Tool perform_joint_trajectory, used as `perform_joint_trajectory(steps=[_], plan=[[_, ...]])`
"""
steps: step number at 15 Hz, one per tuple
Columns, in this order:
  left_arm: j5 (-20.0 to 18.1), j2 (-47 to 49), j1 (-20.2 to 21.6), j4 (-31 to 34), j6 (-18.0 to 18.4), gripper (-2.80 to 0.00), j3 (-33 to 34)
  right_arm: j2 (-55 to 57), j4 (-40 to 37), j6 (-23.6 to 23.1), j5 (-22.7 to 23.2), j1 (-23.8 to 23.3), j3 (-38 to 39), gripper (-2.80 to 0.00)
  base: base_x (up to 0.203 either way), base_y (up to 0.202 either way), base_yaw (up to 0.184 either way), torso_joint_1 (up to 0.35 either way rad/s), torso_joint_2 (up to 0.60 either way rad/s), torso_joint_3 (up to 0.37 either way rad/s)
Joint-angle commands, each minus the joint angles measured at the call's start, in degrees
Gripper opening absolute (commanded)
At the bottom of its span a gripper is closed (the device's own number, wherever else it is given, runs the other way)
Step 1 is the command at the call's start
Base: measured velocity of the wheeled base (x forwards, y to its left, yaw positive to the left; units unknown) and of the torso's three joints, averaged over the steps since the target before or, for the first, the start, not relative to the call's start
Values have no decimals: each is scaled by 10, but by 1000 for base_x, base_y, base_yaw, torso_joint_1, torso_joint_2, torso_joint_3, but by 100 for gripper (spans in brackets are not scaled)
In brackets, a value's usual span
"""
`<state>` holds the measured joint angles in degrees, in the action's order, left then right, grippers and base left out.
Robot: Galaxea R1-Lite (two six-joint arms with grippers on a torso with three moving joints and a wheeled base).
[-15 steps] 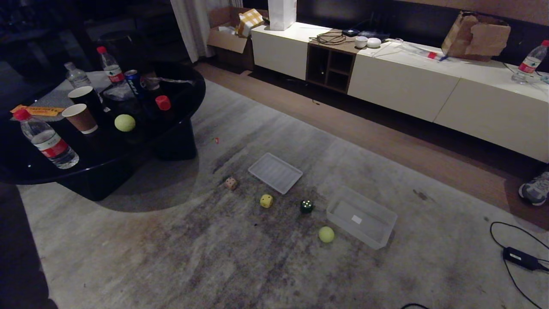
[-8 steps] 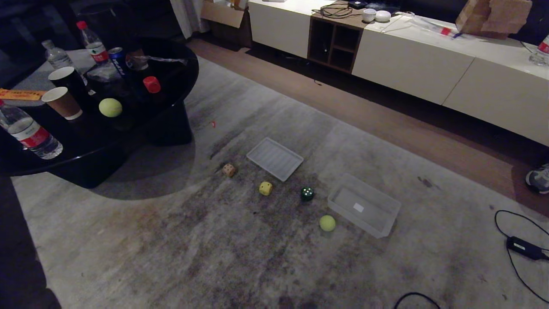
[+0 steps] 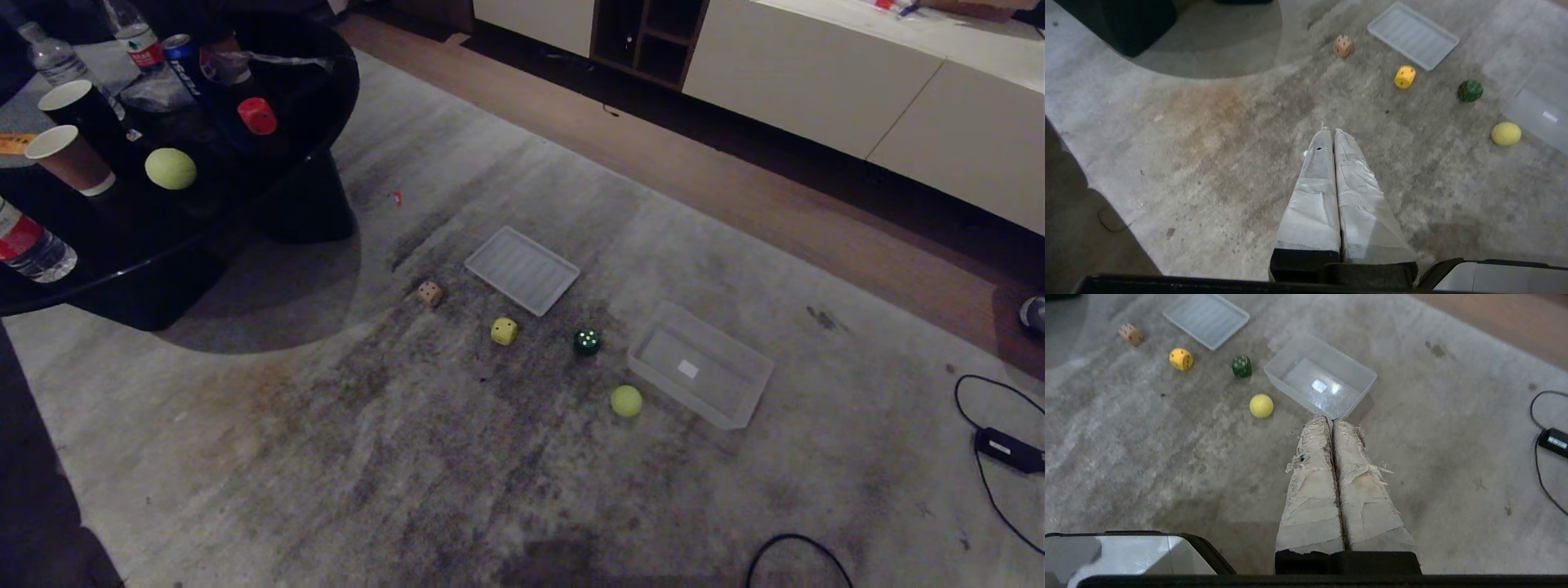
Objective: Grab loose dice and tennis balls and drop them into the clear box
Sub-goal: Find toys out of the box
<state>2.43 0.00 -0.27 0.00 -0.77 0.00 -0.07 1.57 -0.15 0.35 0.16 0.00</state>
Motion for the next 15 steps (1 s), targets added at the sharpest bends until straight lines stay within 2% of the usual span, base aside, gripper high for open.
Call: perform_joint_trajectory(steps=[1,15], plan=[[0,1,0,0,0,-280,1,1,0,0,1,0,6,-280,0,0,0,2,2,-199],[0,1,0,0,0,-280,1,1,0,0,0,0,6,-280,0,0,0,2,5,-196]])
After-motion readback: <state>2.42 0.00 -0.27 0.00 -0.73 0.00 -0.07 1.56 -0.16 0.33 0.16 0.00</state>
